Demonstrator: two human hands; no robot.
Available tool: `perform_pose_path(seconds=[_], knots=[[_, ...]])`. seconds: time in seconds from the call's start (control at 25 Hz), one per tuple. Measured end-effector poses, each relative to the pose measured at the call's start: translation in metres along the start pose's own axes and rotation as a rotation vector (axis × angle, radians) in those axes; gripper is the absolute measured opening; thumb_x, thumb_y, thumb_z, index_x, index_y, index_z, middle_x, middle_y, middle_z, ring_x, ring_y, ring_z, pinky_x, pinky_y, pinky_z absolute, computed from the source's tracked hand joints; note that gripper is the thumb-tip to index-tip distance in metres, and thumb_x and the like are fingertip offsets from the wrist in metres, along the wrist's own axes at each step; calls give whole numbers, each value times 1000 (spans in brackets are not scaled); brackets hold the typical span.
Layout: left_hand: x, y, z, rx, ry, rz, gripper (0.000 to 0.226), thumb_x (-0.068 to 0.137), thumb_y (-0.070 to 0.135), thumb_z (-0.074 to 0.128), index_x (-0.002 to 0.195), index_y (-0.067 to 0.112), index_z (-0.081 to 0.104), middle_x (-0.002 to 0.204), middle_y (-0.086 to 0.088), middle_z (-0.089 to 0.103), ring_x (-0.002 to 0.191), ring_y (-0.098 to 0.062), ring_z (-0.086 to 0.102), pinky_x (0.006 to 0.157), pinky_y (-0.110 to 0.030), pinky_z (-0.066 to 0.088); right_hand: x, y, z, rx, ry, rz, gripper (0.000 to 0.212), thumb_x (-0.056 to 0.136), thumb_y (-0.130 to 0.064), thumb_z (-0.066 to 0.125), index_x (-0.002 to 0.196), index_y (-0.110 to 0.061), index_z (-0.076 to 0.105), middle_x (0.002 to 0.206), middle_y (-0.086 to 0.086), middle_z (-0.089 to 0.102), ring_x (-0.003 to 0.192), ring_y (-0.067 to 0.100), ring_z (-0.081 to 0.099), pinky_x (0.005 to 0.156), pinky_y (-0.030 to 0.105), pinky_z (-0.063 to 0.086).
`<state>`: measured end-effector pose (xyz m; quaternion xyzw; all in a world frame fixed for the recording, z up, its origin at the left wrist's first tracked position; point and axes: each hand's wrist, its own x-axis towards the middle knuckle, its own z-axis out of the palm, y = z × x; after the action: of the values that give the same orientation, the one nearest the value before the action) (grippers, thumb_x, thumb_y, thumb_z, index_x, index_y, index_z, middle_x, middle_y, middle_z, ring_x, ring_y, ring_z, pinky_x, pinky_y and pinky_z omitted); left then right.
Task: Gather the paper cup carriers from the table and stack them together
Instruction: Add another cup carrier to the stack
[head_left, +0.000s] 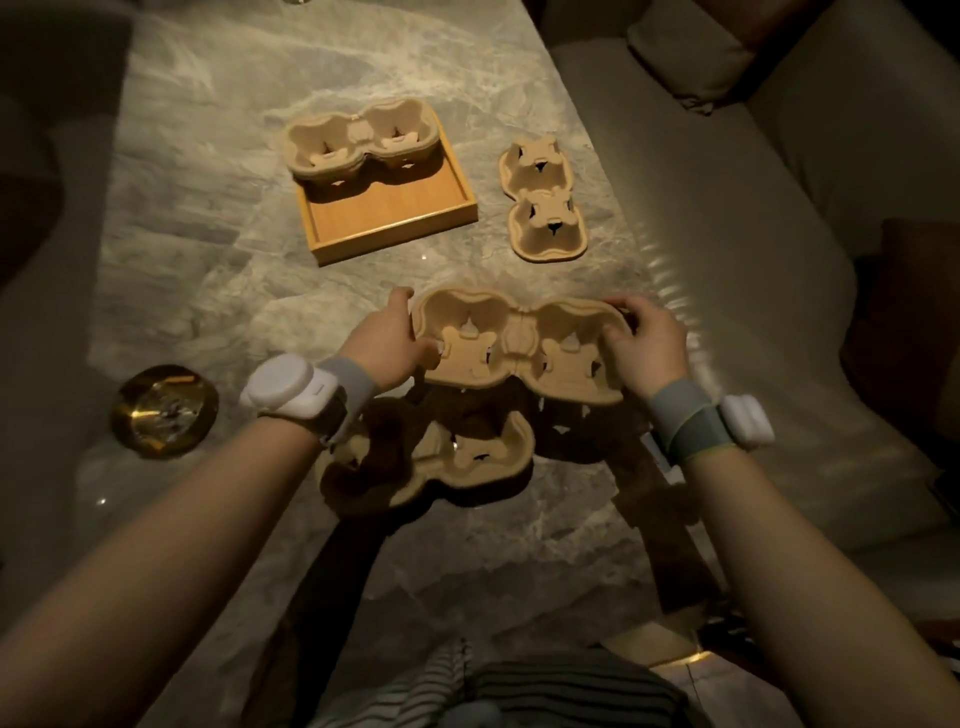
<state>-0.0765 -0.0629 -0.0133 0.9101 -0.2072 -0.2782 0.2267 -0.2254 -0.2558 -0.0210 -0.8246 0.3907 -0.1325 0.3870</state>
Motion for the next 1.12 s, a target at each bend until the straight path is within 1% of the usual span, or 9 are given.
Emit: perform_pose_path(seconds=[0.16, 0.28, 0.4, 0.48, 0.6, 0.72, 0.88, 1.0, 1.12], knots=[[-40, -37, -14, 17, 12, -91, 79, 84, 25, 61, 146, 21, 13, 128, -21, 57, 109, -36, 58, 89, -39, 49, -20, -17, 24, 7, -124, -78, 32, 80, 1, 53, 107, -10, 64, 109, 16, 68, 104, 32, 60, 96, 43, 45], [-67, -59, -14, 9, 30, -116, 80, 85, 23, 60, 148, 23, 10, 140, -19, 48, 121, -36, 51, 98, -41, 44, -33, -22, 40, -16, -183, -143, 31, 80, 2, 53, 107, -10, 65, 109, 15, 68, 103, 30, 60, 92, 37, 45], [-89, -81, -10, 49, 39, -103, 74, 87, 24, 56, 146, 28, 12, 132, -19, 56, 107, -37, 61, 87, -43, 52, -47, -24, 54, -66, -224, -196, 31, 81, 2, 52, 108, -11, 64, 108, 13, 69, 101, 26, 60, 83, 26, 42], [-97, -93, -4, 125, 56, -96, 71, 88, 28, 54, 146, 28, 13, 122, -18, 63, 99, -36, 65, 81, -41, 53, -52, -24, 61, -96, -249, -222, 33, 83, 1, 51, 112, -11, 62, 111, 14, 68, 104, 28, 60, 89, 30, 43], [-102, -103, 10, 195, 50, -105, 72, 89, 33, 50, 147, 24, 7, 115, -20, 66, 99, -35, 64, 79, -41, 52, -55, -21, 69, -203, -239, -323, 35, 84, -1, 50, 117, -10, 58, 114, 18, 66, 110, 35, 54, 95, 38, 40], [-98, -107, 20, 211, 36, -134, 70, 91, 33, 47, 147, 21, 7, 112, -20, 66, 96, -35, 64, 75, -41, 51, -56, -13, 76, -292, -263, -366, 39, 85, 0, 49, 122, -9, 56, 116, 21, 63, 112, 36, 50, 95, 38, 37], [-91, -108, 23, 233, 24, -149, 64, 93, 33, 42, 146, 20, 9, 116, -19, 65, 100, -35, 64, 77, -40, 50, -58, -6, 83, -258, -327, -315, 39, 89, -4, 46, 127, -10, 51, 122, 18, 61, 113, 31, 54, 94, 30, 38], [-93, -107, 19, 305, -4, -166, 52, 95, 44, 30, 140, 18, 24, 115, -16, 66, 101, -34, 63, 78, -38, 46, -53, -6, 80, -220, -317, -332, 32, 92, -12, 45, 121, -7, 57, 117, 18, 65, 108, 31, 58, 86, 23, 37], [-74, -93, 6, 450, 153, -162, 50, 95, 48, 24, 123, 12, 45, 118, -16, 62, 107, -34, 58, 79, -37, 41, -28, -10, 68, -161, -244, -235, 31, 94, -19, 42, 116, -6, 60, 118, 18, 64, 109, 32, 58, 88, 30, 41]])
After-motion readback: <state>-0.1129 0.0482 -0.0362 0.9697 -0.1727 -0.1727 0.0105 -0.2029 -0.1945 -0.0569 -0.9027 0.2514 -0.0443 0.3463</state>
